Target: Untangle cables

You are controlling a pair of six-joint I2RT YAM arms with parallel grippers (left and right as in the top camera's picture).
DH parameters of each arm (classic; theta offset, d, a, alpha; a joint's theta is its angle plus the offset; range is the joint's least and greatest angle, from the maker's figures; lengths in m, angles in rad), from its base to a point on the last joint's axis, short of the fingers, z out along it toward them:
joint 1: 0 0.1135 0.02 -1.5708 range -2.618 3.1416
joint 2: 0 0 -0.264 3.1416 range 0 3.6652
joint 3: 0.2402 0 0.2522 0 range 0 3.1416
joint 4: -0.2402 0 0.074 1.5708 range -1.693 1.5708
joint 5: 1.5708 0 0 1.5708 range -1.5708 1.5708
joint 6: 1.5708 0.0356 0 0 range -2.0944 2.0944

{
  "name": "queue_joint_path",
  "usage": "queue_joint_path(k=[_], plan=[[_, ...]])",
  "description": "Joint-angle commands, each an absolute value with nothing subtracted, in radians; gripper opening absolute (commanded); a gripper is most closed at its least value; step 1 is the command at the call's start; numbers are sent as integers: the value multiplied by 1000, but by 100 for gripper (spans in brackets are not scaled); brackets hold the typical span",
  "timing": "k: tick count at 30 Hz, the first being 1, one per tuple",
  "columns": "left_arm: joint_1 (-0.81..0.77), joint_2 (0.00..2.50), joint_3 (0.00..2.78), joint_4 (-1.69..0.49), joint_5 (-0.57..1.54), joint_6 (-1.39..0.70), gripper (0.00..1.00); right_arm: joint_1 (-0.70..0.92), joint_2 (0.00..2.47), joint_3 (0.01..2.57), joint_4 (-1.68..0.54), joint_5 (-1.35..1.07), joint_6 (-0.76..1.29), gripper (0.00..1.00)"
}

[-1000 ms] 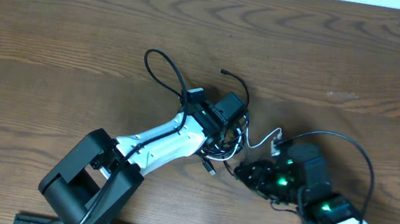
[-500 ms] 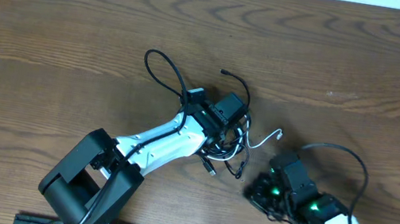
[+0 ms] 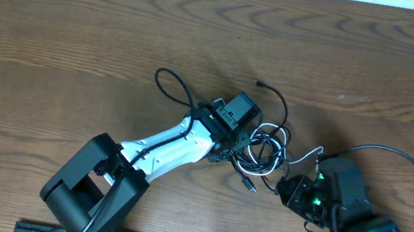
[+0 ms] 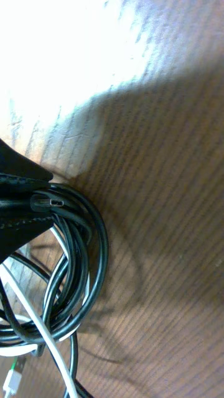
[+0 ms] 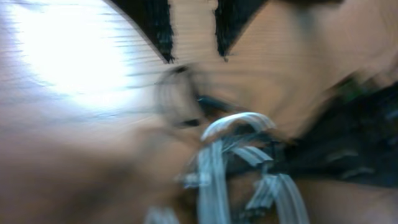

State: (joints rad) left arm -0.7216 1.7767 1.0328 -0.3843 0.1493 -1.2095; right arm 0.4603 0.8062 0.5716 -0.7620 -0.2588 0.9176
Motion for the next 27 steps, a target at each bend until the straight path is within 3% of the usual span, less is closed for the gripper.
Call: queue_joint_path(k=[1,3,8,16,27], plan=[[-719,1790,1044,-387,135,-1259,8,464,764,586,-741,-369,916,19],[-719,1790,1044,-387,99,-1232,8,472,770,582,-716,-346,951,15],[-719,1790,1044,-391,81,-1205,8,521,876,545,-562,-313,1096,20],[-719,1790,1044,-395,81,-1205,8,611,1171,527,-381,-312,1192,9],[-719,1790,1044,-418,81,-1205,8,607,1299,528,-365,-229,1287,22]])
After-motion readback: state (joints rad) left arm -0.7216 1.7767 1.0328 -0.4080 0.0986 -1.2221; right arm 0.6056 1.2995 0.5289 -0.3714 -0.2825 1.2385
